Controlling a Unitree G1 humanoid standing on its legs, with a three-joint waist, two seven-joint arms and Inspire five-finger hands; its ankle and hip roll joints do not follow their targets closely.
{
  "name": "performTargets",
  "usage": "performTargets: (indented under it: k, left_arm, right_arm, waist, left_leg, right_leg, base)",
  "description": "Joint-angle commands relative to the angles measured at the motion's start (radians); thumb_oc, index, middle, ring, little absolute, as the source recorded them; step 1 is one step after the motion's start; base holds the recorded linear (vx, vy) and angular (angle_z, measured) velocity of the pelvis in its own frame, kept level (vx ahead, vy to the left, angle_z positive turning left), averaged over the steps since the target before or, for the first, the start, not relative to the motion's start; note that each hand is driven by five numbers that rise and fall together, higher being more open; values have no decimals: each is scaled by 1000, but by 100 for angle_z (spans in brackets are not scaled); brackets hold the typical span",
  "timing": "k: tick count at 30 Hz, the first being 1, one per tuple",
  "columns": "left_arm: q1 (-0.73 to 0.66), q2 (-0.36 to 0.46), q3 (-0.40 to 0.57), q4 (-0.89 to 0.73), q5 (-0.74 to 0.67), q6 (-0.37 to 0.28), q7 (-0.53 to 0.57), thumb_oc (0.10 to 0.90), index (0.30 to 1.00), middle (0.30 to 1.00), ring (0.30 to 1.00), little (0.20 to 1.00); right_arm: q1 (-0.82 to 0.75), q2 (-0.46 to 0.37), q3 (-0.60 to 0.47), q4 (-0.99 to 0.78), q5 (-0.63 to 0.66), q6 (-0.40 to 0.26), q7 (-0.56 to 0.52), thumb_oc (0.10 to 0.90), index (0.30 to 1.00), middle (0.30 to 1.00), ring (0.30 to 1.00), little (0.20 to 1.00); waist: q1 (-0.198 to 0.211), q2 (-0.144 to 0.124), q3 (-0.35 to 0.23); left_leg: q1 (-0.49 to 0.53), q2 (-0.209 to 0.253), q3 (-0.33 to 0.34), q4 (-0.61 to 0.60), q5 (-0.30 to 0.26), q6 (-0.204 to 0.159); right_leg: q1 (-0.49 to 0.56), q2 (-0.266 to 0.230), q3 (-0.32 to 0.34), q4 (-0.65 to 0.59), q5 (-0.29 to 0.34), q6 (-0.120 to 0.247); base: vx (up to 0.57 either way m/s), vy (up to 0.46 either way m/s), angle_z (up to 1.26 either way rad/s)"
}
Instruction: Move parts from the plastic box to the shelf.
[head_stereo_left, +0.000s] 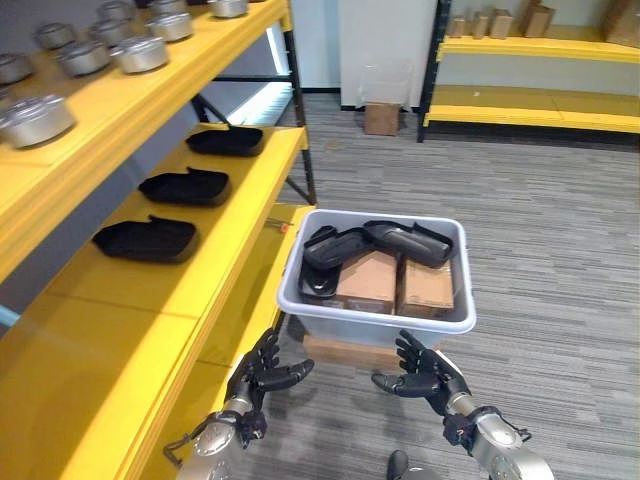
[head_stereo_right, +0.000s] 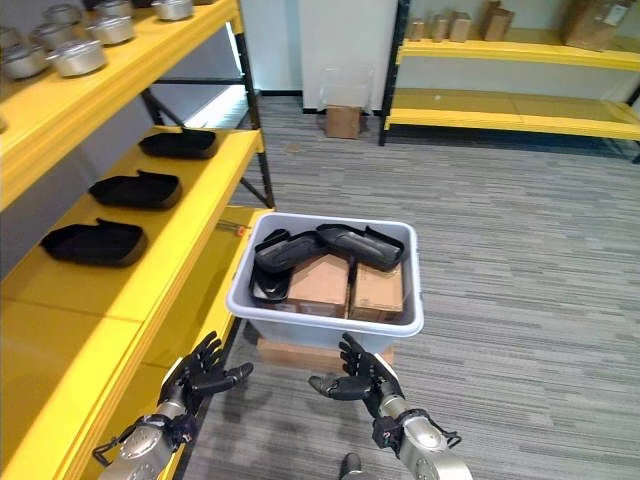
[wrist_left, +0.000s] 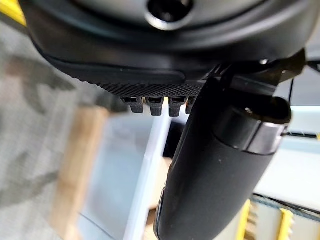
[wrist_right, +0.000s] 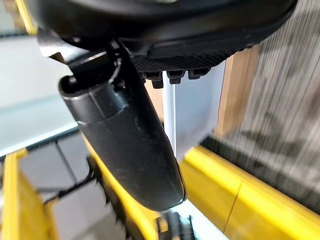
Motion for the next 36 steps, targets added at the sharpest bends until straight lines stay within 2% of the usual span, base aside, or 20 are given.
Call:
performTargets:
  k: [1,2,3,4,6,7,9,10,11,12,13,15,24,36]
  left_arm:
    - [-20,50,20,-120,-19,-84,9,900,1000,1000,1000,1000]
    - [-16,49,18,-117,-17,-81,9,900,1000,1000,1000,1000]
    - [-8,53,24,-117,-16,-79,9,900,1000,1000,1000,1000]
    - [0,52,23,-115,-14,-77,8,900,1000,1000,1000,1000]
    - [18,49,35,-114,-8,-76,11,900,1000,1000,1000,1000]
    - [18,49,35,-114,-8,-76,11,900,1000,1000,1000,1000]
    - [26,50,44,-113,-2,-76,13,900,1000,1000,1000,1000]
    - [29,52,45,-117,-2,-75,10,900,1000,1000,1000,1000]
    - [33,54,45,-121,4,-73,-1,900,1000,1000,1000,1000]
    - [33,53,45,-121,4,-73,-1,900,1000,1000,1000,1000]
    - [32,61,42,-124,9,-74,-9,900,1000,1000,1000,1000]
    - [33,66,39,-129,7,-78,-16,900,1000,1000,1000,1000]
    - [30,94,42,-128,23,-78,-10,900,1000,1000,1000,1000]
    - [25,95,30,-124,28,-76,-6,900,1000,1000,1000,1000]
  right_arm:
    - [-41,-9,-18,-101,46,-89,2,900,1000,1000,1000,1000]
    - [-37,-7,-20,-101,52,-89,-4,900,1000,1000,1000,1000]
    - [-33,-4,-24,-100,51,-89,-6,900,1000,1000,1000,1000]
    - [-31,-4,-23,-98,49,-92,-4,900,1000,1000,1000,1000]
    - [-28,-6,-24,-104,42,-91,-1,900,1000,1000,1000,1000]
    - [-28,-6,-24,-104,42,-91,-1,900,1000,1000,1000,1000]
    - [-25,-7,-20,-100,34,-90,2,900,1000,1000,1000,1000]
    - [-22,-9,-23,-100,32,-86,4,900,1000,1000,1000,1000]
    - [-8,-3,-24,-100,28,-79,17,900,1000,1000,1000,1000]
    - [-7,-3,-24,-100,28,-79,17,900,1000,1000,1000,1000]
    - [6,0,-28,-102,22,-78,27,900,1000,1000,1000,1000]
    - [11,3,-29,-105,13,-74,35,900,1000,1000,1000,1000]
    - [12,21,-30,-98,-11,-68,35,900,1000,1000,1000,1000]
    - [-4,23,-13,-114,-43,-67,37,900,1000,1000,1000,1000]
  waist:
    - [21,-39,33]
    - [28,-41,37]
    - [31,-47,33]
    - [38,-45,34]
    - [49,-38,27]
    - [48,-39,26]
    - [54,-20,18]
    - [52,-16,16]
    - [45,-6,1]
    - [47,-7,2]
    - [37,3,-13]
    - [36,5,-25]
    - [33,-5,-40]
    - [29,-8,-58]
  left_leg:
    - [-43,84,43,-147,13,37]
    - [-75,92,60,-185,-12,45]
    - [-110,115,81,-316,-24,58]
    - [-100,141,93,-452,-11,58]
    - [-64,183,63,-693,40,46]
    - [-63,181,64,-700,45,47]
    - [-37,231,24,-864,142,20]
    - [-24,241,18,-885,151,14]
    - [13,232,35,-896,116,15]
    - [16,231,37,-896,114,15]
    - [39,225,70,-950,134,2]
    - [65,200,81,-957,113,10]
    - [62,135,126,-906,28,52]
    - [70,87,130,-909,-6,81]
  right_leg:
    - [14,-33,-13,-40,-18,55]
    - [30,-26,-12,-44,-27,56]
    - [41,-20,-13,-51,-39,61]
    - [50,-16,-8,-52,-50,69]
    - [69,-12,8,-56,-65,82]
    - [67,-13,8,-56,-64,82]
    - [87,-5,18,-59,-80,91]
    - [93,-10,20,-59,-82,93]
    - [108,-19,17,-59,-90,107]
    - [110,-20,18,-59,-91,108]
    - [108,-24,15,-53,-87,109]
    - [114,-45,18,-59,-75,123]
    - [95,-129,35,-33,-48,174]
    - [83,-167,30,-22,-21,207]
  base:
    - [131,-62,-9]
    - [172,-29,-12]
    - [255,-7,-11]
    - [279,55,-13]
    - [204,88,-8]
    - [151,72,-33]
    - [192,116,-52]
    - [271,186,-47]
    - [183,130,-43]
    - [230,198,-31]
    - [154,177,-23]
    - [172,214,-12]
    - [78,136,-5]
    - [48,72,1]
